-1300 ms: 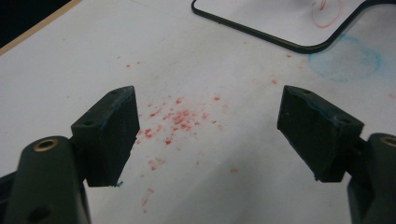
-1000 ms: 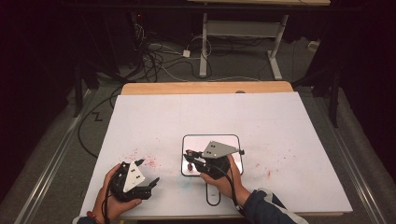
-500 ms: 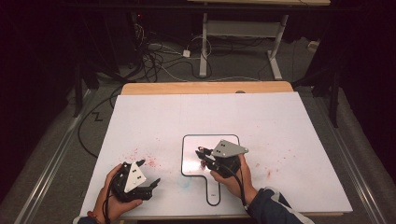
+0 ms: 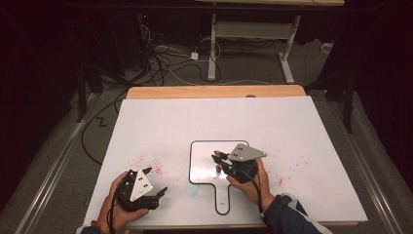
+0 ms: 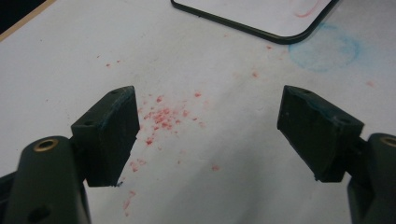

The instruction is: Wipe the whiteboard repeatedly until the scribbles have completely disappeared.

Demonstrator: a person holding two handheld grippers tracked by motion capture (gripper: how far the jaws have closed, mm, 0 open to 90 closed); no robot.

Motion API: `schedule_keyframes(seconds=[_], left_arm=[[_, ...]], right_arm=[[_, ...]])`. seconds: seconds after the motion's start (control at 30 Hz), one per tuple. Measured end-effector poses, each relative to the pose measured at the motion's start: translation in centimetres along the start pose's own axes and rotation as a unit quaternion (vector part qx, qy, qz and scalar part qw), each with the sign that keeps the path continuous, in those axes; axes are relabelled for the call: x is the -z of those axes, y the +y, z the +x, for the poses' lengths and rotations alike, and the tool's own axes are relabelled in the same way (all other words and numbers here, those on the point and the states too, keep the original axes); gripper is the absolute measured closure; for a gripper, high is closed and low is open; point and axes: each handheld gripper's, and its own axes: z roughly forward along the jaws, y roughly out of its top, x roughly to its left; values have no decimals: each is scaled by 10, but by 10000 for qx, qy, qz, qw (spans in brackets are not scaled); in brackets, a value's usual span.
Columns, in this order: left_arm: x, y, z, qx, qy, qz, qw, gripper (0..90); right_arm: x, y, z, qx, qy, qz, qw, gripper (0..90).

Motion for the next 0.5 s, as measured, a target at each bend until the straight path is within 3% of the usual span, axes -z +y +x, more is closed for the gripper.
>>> schedule_keyframes(seconds=[0.13,0.3,0.33,0.5], left_arm=[[-1,0,0,-7,-8,21,10000,201],[-3,2,-2,-56,-34,50,10000,201],[-3,2,-2,-60,-42,50,10000,201],[-4,1,-2,-38,-77,59,9999,201]], right_arm=[[11,-6,-12,-28,-219,43,9997,814],[9,-6,-10,-20,-208,-25,9998,814],[4,-5,-4,-63,-49,-114,9999,814],[-6,0,11,-49,218,-181,9996,814]])
